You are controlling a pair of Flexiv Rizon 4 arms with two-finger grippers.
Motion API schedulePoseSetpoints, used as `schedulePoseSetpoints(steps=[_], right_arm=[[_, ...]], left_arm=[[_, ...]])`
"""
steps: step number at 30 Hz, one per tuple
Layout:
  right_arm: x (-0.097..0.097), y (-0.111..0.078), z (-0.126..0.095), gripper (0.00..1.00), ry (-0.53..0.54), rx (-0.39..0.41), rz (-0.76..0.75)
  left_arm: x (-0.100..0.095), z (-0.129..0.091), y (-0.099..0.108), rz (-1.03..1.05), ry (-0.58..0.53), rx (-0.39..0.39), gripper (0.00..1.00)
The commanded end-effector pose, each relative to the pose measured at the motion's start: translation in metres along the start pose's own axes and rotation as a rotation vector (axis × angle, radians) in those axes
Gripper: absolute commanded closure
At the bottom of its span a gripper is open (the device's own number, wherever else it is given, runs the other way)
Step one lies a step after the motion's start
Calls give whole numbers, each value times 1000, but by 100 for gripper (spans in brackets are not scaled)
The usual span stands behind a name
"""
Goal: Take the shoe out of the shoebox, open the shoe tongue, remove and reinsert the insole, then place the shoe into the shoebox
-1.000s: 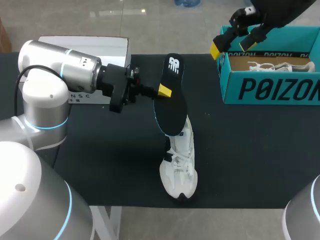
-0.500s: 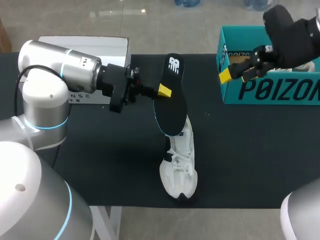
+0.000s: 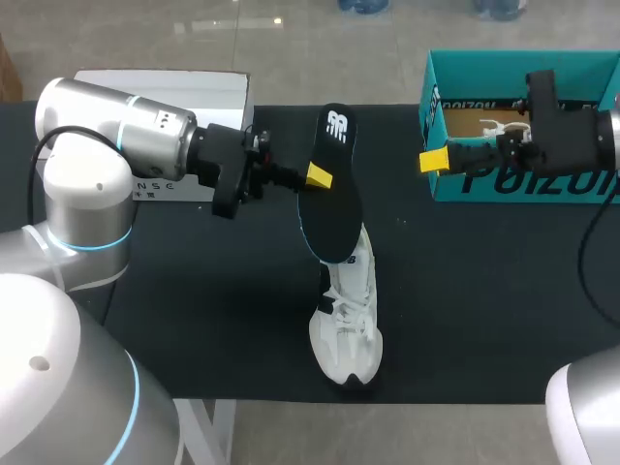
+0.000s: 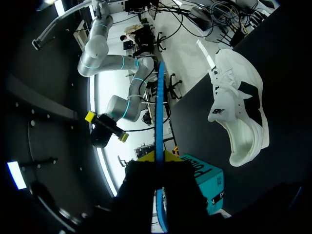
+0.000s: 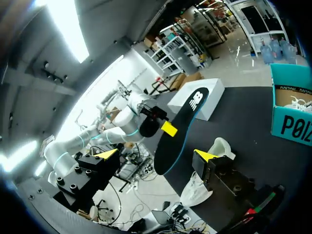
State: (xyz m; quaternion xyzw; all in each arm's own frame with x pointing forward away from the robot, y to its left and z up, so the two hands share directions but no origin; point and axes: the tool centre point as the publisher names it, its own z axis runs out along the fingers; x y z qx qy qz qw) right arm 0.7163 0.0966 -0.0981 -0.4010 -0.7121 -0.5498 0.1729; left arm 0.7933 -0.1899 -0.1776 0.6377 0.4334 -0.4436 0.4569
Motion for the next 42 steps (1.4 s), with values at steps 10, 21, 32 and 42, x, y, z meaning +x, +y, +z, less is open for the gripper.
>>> schedulePoseSetpoints(steps=[10, 21, 32, 42], right_arm=[[-32, 5, 25, 0, 236, 43, 95], [-60, 15, 47, 0, 227, 83, 129], [-78, 18, 82, 0, 218, 148, 160], [-77, 20, 110, 0, 261, 173, 159]], left_arm=[[0, 1, 1, 2, -1, 1, 100], [0, 1, 1, 2, -1, 1, 100], [0, 1, 1, 2, -1, 1, 100], [0, 1, 1, 2, -1, 1, 100]])
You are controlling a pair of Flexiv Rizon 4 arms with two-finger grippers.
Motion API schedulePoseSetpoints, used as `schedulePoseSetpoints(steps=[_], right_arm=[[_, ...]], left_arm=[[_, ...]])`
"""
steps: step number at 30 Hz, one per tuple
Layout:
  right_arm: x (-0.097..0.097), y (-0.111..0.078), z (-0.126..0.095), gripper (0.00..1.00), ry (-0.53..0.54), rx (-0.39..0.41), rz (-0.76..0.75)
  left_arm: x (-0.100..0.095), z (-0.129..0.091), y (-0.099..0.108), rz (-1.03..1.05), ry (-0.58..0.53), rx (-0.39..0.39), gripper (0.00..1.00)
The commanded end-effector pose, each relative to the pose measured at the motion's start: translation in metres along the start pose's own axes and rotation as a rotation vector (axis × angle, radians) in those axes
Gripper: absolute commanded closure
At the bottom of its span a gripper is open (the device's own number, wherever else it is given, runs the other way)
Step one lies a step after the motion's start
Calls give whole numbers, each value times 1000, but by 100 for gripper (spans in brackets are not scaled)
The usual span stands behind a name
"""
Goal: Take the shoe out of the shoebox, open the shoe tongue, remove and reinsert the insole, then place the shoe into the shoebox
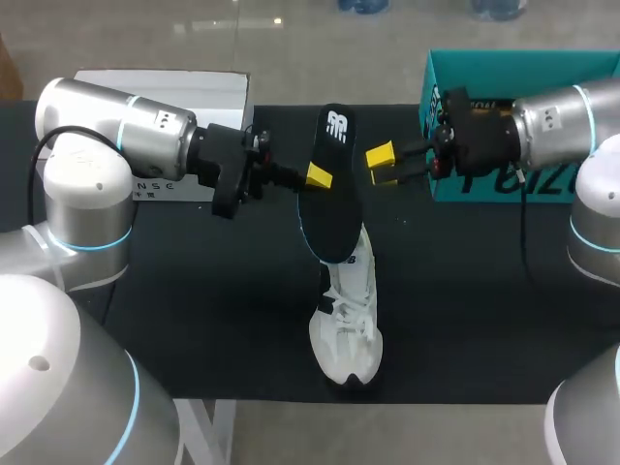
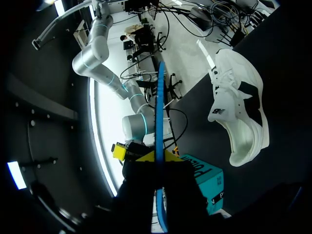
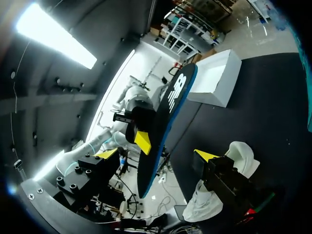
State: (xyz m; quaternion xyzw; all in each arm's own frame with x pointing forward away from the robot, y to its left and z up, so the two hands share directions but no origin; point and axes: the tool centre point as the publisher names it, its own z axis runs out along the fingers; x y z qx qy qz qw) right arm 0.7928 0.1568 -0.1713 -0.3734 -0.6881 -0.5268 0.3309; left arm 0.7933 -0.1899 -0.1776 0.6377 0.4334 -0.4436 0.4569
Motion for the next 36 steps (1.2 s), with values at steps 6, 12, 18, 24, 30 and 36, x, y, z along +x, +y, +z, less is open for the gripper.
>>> schedulePoseSetpoints(steps=[6, 12, 18, 24, 30, 36], right_arm=[[-5, 2, 25, 0, 35, 45, 11], [-4, -5, 27, 0, 50, 32, 19], [-3, -11, 27, 0, 59, 23, 31], [-3, -12, 31, 25, 65, 25, 31], [-2, -10, 37, 52, 75, 29, 25], [-2, -10, 42, 66, 83, 36, 23]], left_arm=[[0, 1, 1, 2, -1, 1, 100], [0, 1, 1, 2, -1, 1, 100], [0, 1, 1, 2, -1, 1, 100], [0, 1, 1, 2, -1, 1, 100], [0, 1, 1, 2, -1, 1, 100], [0, 1, 1, 2, -1, 1, 100]])
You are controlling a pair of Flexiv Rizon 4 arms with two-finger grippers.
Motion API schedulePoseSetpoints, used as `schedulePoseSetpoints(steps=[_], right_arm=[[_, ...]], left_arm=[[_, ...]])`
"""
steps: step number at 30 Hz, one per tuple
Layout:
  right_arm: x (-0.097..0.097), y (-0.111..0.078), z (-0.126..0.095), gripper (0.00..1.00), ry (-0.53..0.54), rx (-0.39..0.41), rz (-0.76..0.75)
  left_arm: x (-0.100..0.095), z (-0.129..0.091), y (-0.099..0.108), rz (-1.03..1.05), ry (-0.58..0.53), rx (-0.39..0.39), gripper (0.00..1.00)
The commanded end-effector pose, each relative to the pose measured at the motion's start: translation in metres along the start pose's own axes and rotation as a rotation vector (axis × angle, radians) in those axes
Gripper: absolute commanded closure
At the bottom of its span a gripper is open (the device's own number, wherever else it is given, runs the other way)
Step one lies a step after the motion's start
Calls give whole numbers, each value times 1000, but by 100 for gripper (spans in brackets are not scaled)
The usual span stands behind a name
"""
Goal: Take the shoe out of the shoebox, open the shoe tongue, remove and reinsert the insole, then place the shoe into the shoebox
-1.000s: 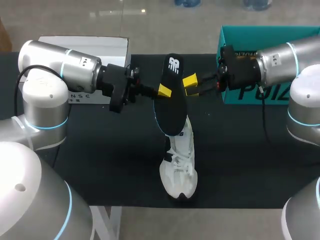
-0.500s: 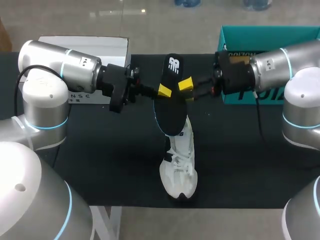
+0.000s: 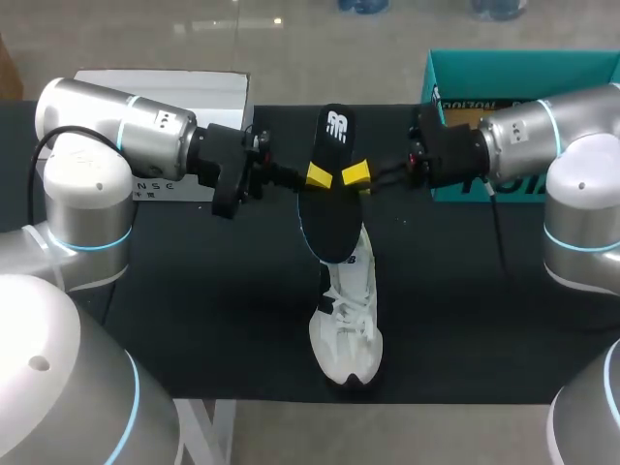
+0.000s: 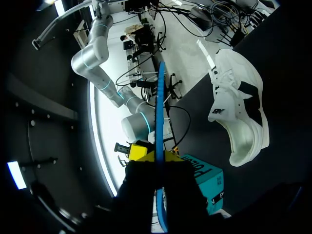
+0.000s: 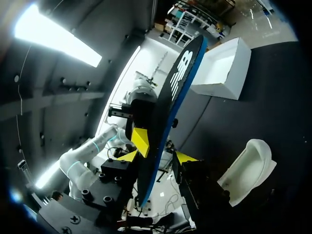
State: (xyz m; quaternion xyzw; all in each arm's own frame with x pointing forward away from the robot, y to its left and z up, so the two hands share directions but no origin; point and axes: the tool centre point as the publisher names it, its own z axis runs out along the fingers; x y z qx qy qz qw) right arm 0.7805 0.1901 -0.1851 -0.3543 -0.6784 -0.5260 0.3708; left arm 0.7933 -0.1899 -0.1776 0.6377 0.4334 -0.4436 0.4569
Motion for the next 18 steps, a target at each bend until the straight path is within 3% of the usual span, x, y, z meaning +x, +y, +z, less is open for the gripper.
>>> schedulePoseSetpoints(steps=[1, 4, 6, 8, 18], right_arm=[[-2, 2, 5, 69, 2, 2, 0], [-2, 1, 5, 78, 1, 0, -1], [-1, 1, 5, 91, 0, -1, -2], [0, 1, 4, 98, 0, -3, -3], [2, -2, 1, 100, 0, -22, -7]], left_arm=[[0, 1, 1, 2, -1, 1, 100], [0, 1, 1, 2, -1, 1, 100], [0, 1, 1, 2, -1, 1, 100], [0, 1, 1, 2, -1, 1, 100], [0, 1, 1, 2, -1, 1, 100]])
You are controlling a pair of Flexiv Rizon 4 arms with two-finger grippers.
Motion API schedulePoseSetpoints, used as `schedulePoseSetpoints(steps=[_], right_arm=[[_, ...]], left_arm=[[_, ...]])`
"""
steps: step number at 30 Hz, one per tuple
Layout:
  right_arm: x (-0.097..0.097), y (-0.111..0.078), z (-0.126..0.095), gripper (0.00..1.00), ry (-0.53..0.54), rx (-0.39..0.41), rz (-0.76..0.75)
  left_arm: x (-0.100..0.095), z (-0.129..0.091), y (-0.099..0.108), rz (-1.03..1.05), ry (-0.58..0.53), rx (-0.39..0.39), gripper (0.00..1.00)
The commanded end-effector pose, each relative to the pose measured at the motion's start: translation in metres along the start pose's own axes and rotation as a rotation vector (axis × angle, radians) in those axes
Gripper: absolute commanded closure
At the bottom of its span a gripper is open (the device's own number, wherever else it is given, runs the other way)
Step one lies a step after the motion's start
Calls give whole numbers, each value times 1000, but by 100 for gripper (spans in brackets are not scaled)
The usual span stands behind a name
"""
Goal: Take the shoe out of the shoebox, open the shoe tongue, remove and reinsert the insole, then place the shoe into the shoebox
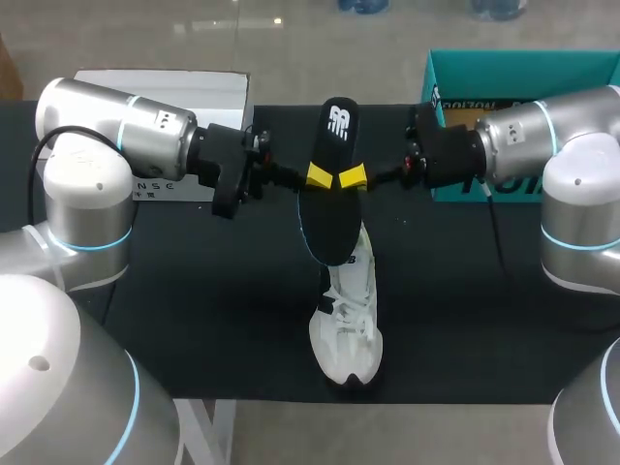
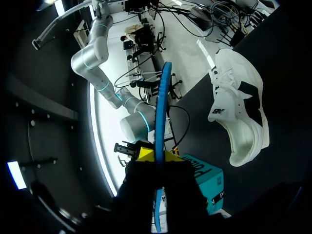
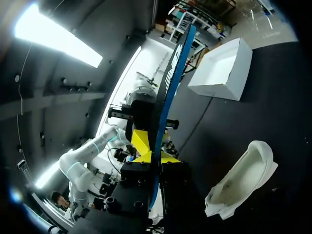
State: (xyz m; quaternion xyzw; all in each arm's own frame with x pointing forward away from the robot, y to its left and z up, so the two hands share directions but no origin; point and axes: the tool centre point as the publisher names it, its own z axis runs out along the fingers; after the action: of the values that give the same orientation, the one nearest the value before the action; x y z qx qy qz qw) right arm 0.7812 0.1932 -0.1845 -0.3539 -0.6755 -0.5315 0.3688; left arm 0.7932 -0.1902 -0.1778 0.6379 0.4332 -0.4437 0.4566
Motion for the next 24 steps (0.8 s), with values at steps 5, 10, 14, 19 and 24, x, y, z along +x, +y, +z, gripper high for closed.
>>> schedulePoseSetpoints(steps=[5, 10, 14, 19, 24], right_arm=[[5, -4, -4, 100, -5, -16, -14], [7, -5, -11, 100, -33, -21, -26], [7, -6, -17, 100, -47, -24, -29], [5, -3, -26, 100, -76, -16, -32], [3, 0, -29, 100, -99, -25, -8]], left_arm=[[0, 1, 1, 2, -1, 0, 100], [-1, -6, -1, -83, 68, 100, 0], [2, -20, -6, -198, 113, 139, 0], [9, -48, -18, -367, 112, 147, 0], [13, -68, -29, -428, 194, 125, 0]])
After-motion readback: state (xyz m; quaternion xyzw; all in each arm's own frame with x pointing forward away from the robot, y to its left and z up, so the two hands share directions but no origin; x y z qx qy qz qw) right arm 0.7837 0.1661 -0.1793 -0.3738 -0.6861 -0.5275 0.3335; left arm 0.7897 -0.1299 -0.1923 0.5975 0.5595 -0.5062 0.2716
